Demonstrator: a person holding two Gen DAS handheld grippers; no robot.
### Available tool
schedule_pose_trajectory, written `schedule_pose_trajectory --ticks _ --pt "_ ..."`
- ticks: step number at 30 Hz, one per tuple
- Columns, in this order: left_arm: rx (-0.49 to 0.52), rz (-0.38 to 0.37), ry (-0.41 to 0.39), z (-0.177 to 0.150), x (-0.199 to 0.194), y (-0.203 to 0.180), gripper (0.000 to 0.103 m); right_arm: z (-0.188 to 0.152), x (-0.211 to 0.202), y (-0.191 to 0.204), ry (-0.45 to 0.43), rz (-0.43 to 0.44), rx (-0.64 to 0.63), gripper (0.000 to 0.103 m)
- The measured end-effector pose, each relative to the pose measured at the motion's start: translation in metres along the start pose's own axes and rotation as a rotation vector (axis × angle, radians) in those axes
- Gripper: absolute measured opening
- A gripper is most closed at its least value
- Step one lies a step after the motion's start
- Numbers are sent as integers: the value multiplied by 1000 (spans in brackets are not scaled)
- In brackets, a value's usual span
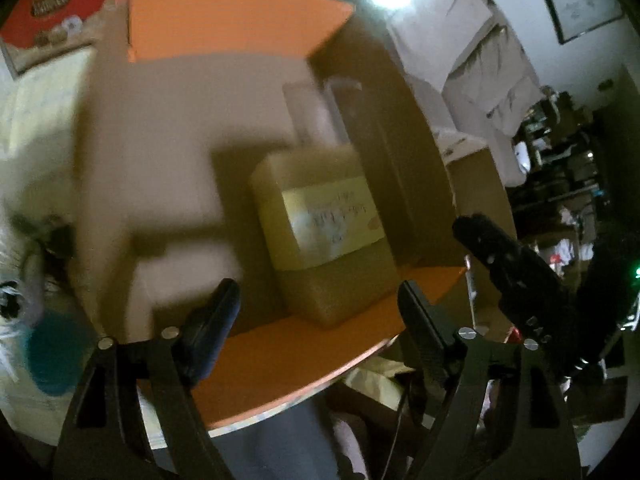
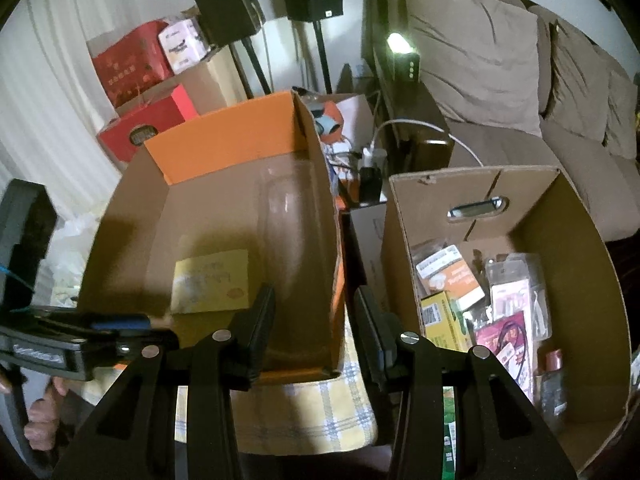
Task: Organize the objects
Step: 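Withdraw both grippers from the orange box back over the table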
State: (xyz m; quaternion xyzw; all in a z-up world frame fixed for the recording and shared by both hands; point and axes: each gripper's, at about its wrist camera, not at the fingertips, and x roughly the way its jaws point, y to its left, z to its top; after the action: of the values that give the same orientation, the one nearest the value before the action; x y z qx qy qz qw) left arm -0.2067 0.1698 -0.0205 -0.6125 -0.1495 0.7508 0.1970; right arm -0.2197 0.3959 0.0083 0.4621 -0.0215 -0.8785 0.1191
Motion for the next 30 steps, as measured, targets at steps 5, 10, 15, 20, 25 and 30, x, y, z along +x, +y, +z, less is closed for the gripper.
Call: schedule_pose_trajectory --ticks 5,10,15,20,25,30 --pt "33 84 -110 3 -30 -1 83 4 -10 11 -21 3 -20 49" --pt "46 179 -220 -1 -49 2 85 9 -16 23 -35 14 -43 60" --pt "80 255 -272 -7 -65 10 86 14 -19 41 -46 38 -63 68" --pt "98 303 -317 -18 -83 26 91 19 -17 66 -50 59 -102 75" --pt "69 315 -340 -29 -103 54 91 20 -16 96 -51 90 -150 79" --pt "25 357 -373 -40 -120 89 91 17 -11 131 -43 131 -212 79"
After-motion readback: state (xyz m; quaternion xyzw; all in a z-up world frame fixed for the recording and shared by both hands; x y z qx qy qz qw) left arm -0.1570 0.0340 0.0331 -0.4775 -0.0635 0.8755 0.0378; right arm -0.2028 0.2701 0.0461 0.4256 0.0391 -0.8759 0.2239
